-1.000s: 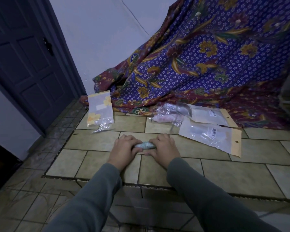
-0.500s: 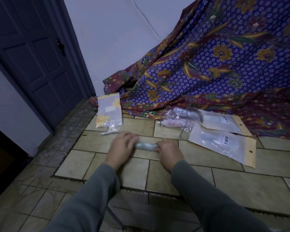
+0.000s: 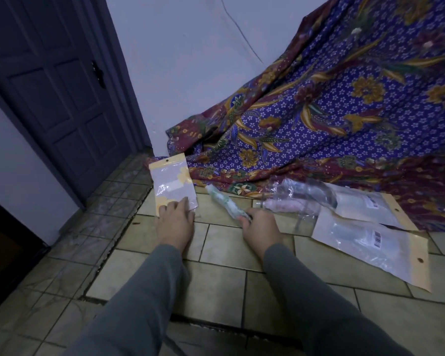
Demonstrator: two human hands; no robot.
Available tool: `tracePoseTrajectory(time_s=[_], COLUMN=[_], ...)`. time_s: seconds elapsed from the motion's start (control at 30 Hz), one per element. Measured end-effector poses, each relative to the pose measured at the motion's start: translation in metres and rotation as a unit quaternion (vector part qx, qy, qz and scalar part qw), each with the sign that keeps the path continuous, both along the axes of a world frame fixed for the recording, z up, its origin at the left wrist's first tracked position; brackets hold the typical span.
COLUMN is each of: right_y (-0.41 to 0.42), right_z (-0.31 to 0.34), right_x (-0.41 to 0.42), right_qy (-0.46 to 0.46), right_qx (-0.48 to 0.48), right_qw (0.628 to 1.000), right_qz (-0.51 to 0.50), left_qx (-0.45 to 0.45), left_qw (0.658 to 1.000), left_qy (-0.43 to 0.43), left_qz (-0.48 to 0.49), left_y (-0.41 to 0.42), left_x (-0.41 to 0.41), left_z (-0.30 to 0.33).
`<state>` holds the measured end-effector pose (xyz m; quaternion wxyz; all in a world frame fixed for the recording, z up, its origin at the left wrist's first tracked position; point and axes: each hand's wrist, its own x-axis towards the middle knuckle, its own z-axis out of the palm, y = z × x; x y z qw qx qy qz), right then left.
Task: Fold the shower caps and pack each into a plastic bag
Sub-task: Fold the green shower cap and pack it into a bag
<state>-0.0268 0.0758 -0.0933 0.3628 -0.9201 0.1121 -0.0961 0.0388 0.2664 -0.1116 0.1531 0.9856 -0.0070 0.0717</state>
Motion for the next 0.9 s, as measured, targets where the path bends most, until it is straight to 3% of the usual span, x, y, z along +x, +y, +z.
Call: tracePoseTrajectory(time_s=[0.27,0.37,0.5,0.6,0.63,0.7,0.77,0.87,0.9], right_y=[0.001,-0.001,-0.008,-0.015,-0.017,-0.020,-0.021,-0.022,-0.022], right_z=[-0.001,0.008,0.021,0.028,0.031,0.036,0.037,0.029,0.022], right_x=[-0.014,-0.022,-0.031,-0.039,-0.042,-0.048,-0.052,-0.056,-0.058], right_qy=[-0.043,-0.080,-0.133,-0.173,-0.182,-0.198,-0.195,-0.144,-0.114], right_qx=[0.020,0.052,0.084,0.107,0.114,0.127,0.121,0.093,0.093], right_qw=[0.999,0.995,0.986,0.976,0.974,0.970,0.972,0.985,0.989], right_qz=[-0.021,-0.032,-0.049,-0.071,-0.074,-0.070,-0.058,-0.029,-0.012], left_qx=[-0.039,-0.157,-0.405,-0.611,-0.643,-0.664,-0.648,-0.516,-0.495], left_qw=[0.995,0.978,0.903,0.778,0.748,0.718,0.720,0.803,0.811], left_qy=[-0.092,-0.127,-0.076,0.019,0.051,0.125,0.207,0.288,0.302], left_qz=[-0.008,-0.045,-0.121,-0.145,-0.156,-0.169,-0.135,-0.080,-0.074], left_y=[0.013,0.012,0.005,-0.002,-0.002,0.001,0.003,0.002,-0.001], left_x=[-0.014,-0.027,-0.047,-0.061,-0.064,-0.064,-0.060,-0.057,-0.057], left_z=[0.003,0.021,0.058,0.078,0.079,0.074,0.061,0.035,0.028])
